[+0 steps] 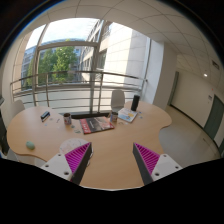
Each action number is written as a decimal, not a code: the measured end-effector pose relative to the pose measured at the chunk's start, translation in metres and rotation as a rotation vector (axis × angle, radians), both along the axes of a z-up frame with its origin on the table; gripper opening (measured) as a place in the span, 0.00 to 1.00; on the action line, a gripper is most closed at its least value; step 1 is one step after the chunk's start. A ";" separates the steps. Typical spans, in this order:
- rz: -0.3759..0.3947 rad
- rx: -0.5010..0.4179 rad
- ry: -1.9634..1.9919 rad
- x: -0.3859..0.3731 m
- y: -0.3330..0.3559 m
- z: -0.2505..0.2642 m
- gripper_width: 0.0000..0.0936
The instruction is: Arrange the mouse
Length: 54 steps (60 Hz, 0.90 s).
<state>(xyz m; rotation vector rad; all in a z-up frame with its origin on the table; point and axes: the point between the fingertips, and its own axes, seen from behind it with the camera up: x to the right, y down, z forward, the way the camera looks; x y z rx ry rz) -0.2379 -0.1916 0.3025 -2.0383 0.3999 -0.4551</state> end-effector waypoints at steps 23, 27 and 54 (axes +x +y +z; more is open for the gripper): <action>-0.025 -0.058 0.011 -0.087 -0.014 -0.062 0.91; 0.012 -0.079 0.038 -0.126 -0.005 -0.089 0.90; 0.434 -0.185 0.145 -0.378 0.182 -0.233 0.91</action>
